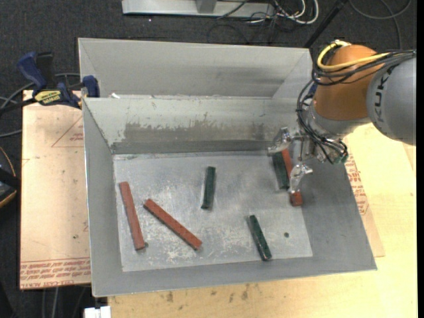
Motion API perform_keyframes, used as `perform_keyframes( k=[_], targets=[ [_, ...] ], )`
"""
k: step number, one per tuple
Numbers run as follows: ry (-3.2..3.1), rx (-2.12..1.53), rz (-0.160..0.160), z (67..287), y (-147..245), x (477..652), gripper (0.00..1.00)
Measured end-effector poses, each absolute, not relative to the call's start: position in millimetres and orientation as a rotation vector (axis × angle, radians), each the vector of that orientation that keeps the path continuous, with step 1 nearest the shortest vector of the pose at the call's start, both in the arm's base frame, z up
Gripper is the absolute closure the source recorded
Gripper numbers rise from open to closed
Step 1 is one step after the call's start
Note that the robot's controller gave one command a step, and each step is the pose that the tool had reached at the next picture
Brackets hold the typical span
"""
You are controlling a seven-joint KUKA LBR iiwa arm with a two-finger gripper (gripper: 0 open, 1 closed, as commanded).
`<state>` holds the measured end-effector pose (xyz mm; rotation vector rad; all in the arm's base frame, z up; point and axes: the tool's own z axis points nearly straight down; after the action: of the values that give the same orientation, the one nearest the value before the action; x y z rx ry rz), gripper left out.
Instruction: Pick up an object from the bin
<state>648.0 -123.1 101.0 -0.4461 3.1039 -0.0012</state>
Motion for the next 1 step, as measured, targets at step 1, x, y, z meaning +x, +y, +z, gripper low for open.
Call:
perform_keyframes(
  k=[1],
  targets=[
    [3.092, -0.566, 0.003, 119.8, -129.8, 644.0, 0.00]
  ],
)
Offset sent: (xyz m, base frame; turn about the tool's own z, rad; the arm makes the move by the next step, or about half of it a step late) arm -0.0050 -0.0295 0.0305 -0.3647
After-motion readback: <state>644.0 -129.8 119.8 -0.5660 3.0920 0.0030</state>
